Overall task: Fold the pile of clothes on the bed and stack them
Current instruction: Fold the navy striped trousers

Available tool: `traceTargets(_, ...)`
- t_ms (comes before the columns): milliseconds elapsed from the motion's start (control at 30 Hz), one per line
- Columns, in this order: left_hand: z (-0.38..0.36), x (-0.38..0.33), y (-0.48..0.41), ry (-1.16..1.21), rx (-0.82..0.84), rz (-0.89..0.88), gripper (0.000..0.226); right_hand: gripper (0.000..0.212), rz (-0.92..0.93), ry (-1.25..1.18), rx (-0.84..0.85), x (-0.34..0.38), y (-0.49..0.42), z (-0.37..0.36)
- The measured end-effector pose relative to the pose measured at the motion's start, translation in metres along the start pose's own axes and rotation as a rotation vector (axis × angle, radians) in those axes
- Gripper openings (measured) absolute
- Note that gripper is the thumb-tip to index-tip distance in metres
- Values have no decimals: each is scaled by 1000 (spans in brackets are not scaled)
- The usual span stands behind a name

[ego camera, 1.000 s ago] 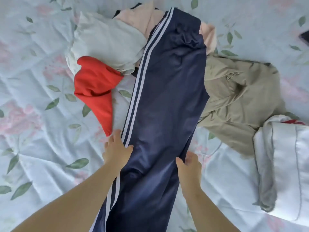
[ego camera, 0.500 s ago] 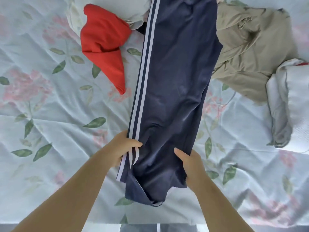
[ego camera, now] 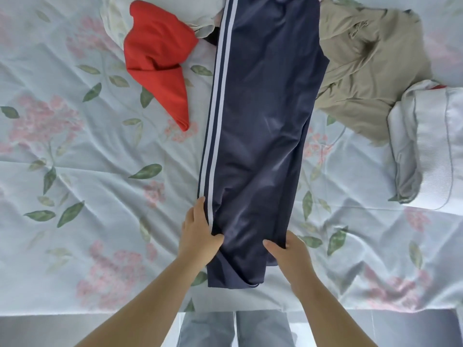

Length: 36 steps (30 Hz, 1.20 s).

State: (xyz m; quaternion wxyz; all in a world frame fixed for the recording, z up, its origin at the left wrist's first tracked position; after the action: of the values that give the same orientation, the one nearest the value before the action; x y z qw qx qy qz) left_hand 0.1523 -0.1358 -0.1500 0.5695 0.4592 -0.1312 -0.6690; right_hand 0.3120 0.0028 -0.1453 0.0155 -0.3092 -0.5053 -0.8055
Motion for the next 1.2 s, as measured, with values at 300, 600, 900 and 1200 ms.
traceTargets(300, 27, -13, -1, 922, 279, 309, 12, 25, -83, -734, -25, 25, -3, 33)
traceTargets(600, 1, -11, 11, 416, 187, 240, 36, 30, -96, -176, 296, 5, 2, -3)
traceTargets(900, 60, -76, -30, 943, 96, 17, 28, 36, 372, -803, 339, 121, -18, 49)
traceTargets(1200, 40, -89, -45, 168, -129, -264, 71, 64, 224, 330, 5, 89, -52, 31)
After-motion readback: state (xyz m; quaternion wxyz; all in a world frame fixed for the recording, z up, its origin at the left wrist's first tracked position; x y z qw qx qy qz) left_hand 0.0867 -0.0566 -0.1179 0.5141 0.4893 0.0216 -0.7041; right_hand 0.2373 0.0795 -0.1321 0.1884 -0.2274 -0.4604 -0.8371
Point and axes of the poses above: each hand's wrist, its own y-axis away from the middle knuckle, its own z-axis out of the back of the hand, x = y × z, the point moved 6 cm from there along -y, towards the middle knuckle, and after that the axes turned 1 degree about x, right-handed, at the moved point
